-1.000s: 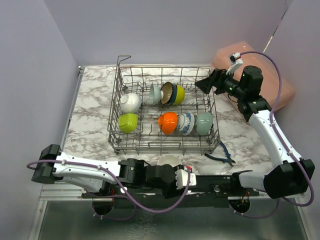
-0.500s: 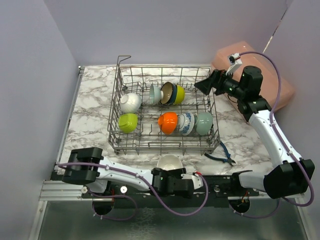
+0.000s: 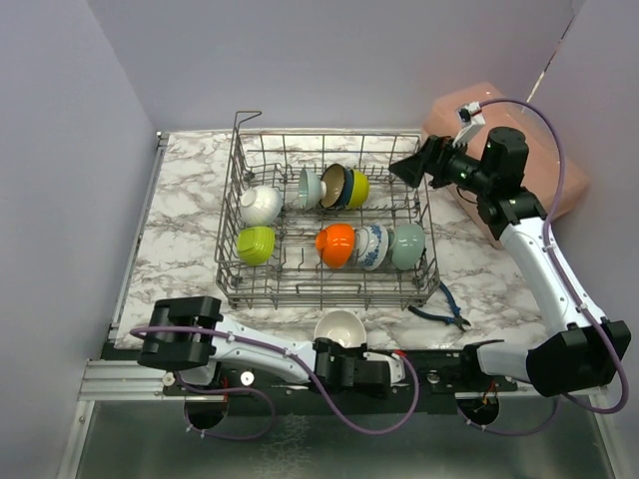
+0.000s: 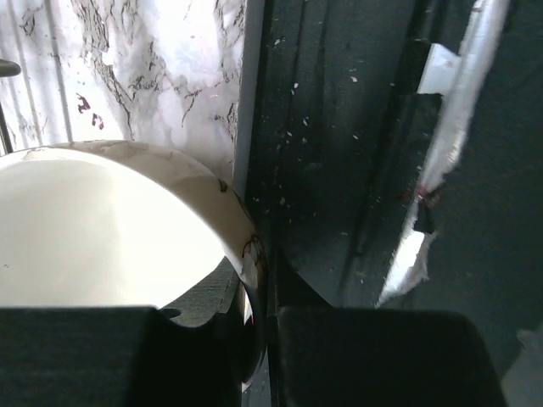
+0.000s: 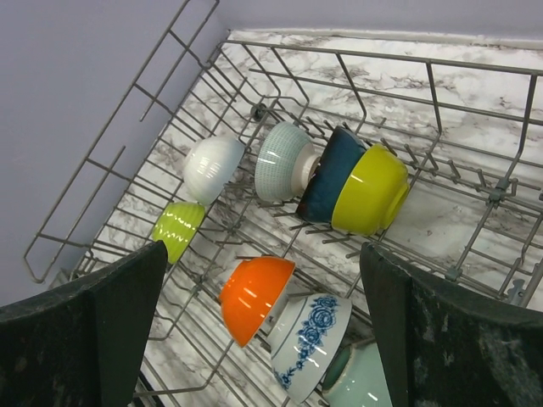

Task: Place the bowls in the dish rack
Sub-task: Pick up the bowl from the center of the board, then place the bowl in the dish rack.

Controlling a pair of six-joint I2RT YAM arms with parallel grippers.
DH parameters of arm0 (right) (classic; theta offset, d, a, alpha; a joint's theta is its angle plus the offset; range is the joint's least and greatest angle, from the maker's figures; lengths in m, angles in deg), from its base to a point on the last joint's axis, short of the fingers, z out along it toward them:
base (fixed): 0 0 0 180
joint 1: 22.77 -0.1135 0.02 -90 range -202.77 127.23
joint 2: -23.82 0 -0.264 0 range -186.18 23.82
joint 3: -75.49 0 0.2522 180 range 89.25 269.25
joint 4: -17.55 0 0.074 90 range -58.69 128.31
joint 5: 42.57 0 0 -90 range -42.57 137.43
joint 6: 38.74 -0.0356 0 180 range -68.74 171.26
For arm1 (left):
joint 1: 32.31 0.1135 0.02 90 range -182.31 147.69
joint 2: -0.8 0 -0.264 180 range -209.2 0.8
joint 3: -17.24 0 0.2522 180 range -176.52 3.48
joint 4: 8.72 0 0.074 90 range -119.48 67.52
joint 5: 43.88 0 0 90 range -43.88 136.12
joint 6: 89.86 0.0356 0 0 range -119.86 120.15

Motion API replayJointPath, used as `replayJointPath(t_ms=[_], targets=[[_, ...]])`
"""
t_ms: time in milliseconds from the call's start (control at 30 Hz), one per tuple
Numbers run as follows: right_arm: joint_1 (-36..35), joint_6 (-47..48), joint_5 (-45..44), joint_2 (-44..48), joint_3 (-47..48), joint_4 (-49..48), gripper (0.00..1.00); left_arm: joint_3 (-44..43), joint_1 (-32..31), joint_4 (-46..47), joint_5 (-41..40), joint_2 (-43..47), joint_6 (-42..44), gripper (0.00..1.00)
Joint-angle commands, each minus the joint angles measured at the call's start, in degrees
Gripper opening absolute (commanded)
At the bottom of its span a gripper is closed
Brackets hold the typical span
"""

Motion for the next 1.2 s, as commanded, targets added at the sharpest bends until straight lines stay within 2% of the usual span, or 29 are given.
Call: replayJointPath(t_ms=[0, 167, 267, 367, 500, 733, 967, 1167], targets=[[0.38, 0.41, -0.05, 0.59, 3.73, 4.09, 1.0, -1.68, -0.3, 0.16, 4.27, 7.37, 3.37, 0.0], [0.37, 0.21, -0.41, 1.39, 6.92, 6.65, 1.0, -4.55, -0.29, 1.59, 16.45, 14.97, 8.52, 0.0], [0.36, -0.37, -0.44, 2.29, 8.55, 7.51, 1.0, -6.27, 0.11, 5.78, 20.43, 20.0, 10.18, 0.0], [0.37, -1.03, -0.64, 3.33, 10.21, 8.09, 1.0, -6.21, 1.15, 13.07, 22.61, 24.6, 11.05, 0.0], [0.38, -1.91, -1.36, 5.16, 11.71, 8.18, 1.0, -3.11, 4.06, 27.36, 24.07, 30.06, 11.03, 0.0], [0.29, -3.6, -2.64, 8.15, 12.42, 8.09, 1.0, 3.33, 21.12, 52.67, 33.3, 34.22, 1.35, 0.0], [0.36, -10.07, 0.48, 8.59, 10.1, 6.98, 1.0, 3.68, 33.44, 57.32, 32.48, 33.27, -0.33, 0.0], [0.28, -17.32, 7.56, 5.58, 7.05, 2.68, 1.0, 4.97, 45.69, 61.33, 41.01, 32.29, -3.85, 0.0]])
